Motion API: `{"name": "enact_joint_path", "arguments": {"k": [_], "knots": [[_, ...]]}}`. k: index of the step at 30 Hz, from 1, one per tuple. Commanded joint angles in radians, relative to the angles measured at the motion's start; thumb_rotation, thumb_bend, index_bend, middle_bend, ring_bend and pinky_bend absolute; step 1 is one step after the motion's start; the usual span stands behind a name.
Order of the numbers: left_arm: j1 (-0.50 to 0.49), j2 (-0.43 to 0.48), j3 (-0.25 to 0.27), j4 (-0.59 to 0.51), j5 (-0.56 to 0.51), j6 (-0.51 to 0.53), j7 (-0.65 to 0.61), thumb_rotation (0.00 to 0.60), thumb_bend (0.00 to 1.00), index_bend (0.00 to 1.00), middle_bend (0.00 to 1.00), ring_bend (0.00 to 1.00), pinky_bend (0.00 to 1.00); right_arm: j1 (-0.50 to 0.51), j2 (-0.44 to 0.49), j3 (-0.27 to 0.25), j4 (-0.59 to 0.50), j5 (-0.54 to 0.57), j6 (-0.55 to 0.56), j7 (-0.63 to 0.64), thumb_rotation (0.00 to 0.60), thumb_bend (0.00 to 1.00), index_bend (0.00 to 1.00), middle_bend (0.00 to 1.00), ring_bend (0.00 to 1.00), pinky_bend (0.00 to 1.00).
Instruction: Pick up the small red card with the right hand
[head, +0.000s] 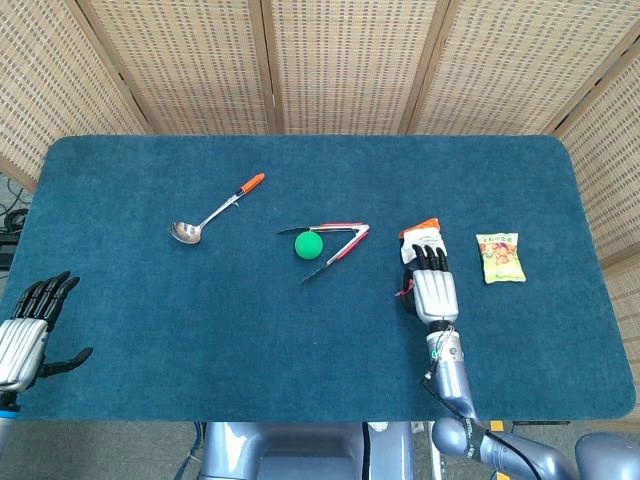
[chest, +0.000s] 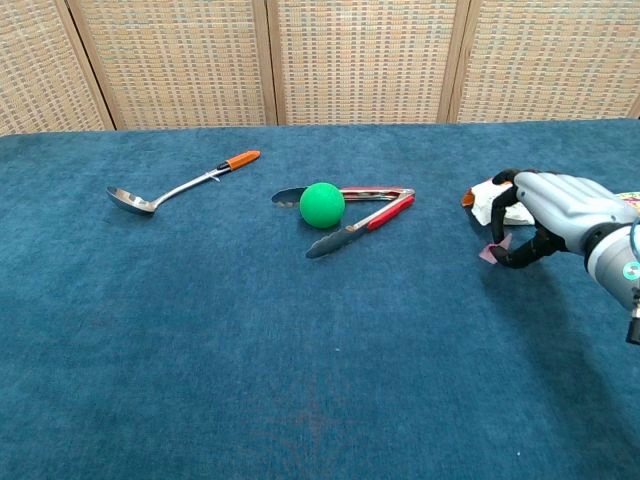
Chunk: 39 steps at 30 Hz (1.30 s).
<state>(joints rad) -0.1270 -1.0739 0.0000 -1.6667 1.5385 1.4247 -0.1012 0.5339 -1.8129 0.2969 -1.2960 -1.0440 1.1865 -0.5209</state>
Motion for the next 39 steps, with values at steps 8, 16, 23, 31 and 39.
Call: {"name": "enact_joint_path", "arguments": {"k": [8,16,23,31,39], "knots": [[0.004,0.006,-0.001,-0.001,0.001,0.009,-0.012,0.600,0.22,0.00,0.00,0.00,0.00,0.011,0.073,0.031,-0.122,-0.027,0.070,-0.047,0.600,0.41,0.59,0.10,0.00,0.00],[0.010,0.006,0.003,0.001,0.007,0.016,-0.011,0.600,0.22,0.00,0.00,0.00,0.00,-0.107,0.285,-0.028,-0.322,-0.126,0.174,0.026,0.600,0.27,0.43,0.00,0.00,0.00],[0.014,-0.001,0.004,-0.002,0.014,0.027,0.016,0.600,0.22,0.00,0.00,0.00,0.00,-0.235,0.480,-0.116,-0.434,-0.198,0.244,0.122,0.600,0.15,0.15,0.00,0.00,0.00],[0.024,-0.012,0.005,-0.022,0.021,0.046,0.078,0.600,0.22,0.00,0.00,0.00,0.00,-0.384,0.584,-0.216,-0.441,-0.326,0.384,0.289,0.600,0.10,0.08,0.00,0.00,0.00],[0.031,-0.032,0.005,-0.027,0.006,0.047,0.151,0.600,0.20,0.00,0.00,0.00,0.00,-0.448,0.602,-0.266,-0.377,-0.371,0.409,0.352,0.600,0.10,0.05,0.00,0.00,0.00]]}}
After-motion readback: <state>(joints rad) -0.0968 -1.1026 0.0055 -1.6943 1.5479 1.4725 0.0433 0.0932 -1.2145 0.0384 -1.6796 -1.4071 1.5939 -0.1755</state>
